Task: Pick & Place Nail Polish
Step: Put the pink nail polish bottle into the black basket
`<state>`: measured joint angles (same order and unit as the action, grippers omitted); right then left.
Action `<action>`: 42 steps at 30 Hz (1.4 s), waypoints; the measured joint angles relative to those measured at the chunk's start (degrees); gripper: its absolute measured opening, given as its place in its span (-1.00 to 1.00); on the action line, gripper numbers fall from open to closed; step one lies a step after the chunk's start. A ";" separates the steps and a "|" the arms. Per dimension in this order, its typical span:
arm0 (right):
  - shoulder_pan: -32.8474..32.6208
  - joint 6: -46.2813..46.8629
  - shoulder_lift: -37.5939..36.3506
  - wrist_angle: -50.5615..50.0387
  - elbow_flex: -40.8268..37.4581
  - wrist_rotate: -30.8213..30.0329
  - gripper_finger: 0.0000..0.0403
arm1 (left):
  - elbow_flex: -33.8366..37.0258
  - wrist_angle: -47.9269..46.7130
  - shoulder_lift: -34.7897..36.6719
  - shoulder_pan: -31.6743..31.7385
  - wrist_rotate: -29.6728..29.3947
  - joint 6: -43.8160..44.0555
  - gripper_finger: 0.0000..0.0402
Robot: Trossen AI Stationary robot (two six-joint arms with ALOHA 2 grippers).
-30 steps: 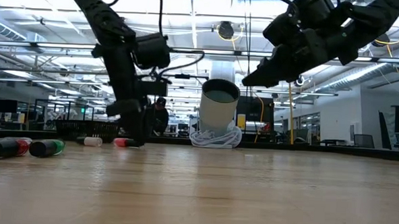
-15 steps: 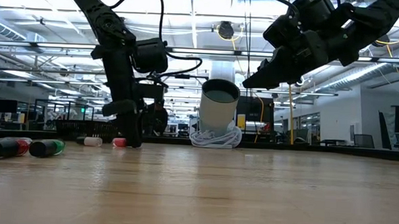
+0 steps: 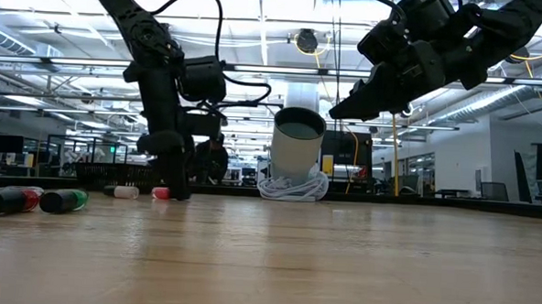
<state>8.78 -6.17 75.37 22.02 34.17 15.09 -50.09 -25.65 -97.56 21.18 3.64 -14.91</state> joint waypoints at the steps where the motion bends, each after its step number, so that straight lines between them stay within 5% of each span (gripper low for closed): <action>1: 0.00 0.00 0.00 0.00 0.01 0.00 -0.50 | 0.00 -0.07 0.00 0.36 0.19 0.45 -0.51; 5: 0.00 -0.02 0.00 0.00 0.04 0.00 -0.50 | 0.00 0.18 0.02 1.72 -0.07 1.85 -0.83; 10: 0.02 0.02 0.00 -0.02 0.04 0.00 -0.50 | 0.14 3.59 -0.06 1.72 -0.25 1.90 -0.83; 17: 0.00 1.21 0.00 -0.47 0.04 0.00 -0.50 | 0.24 17.64 1.48 -0.01 7.25 -0.04 -0.83; 22: 0.00 2.49 0.00 -1.30 0.07 0.00 -0.50 | 0.82 24.53 4.24 0.08 18.43 -0.47 -0.83; 26: 0.00 2.51 0.00 -1.65 -0.33 -0.02 -0.50 | 6.08 39.95 6.93 -0.08 32.56 2.24 -0.83; 30: 0.02 2.50 0.04 -1.85 -1.41 -0.13 -0.50 | 12.52 59.77 7.56 -2.56 51.35 23.58 -0.83; 32: 0.21 2.47 0.04 -1.45 -1.46 -0.21 -0.50 | 14.83 65.72 7.54 -5.64 55.54 32.36 -0.83; 42: 0.14 2.54 0.02 0.90 -1.53 -4.11 -0.50 | 12.31 82.43 7.52 -23.03 52.35 37.54 -0.82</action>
<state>8.92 -3.64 75.40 22.92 32.64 10.98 -37.78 56.78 -90.04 -1.85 55.99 22.63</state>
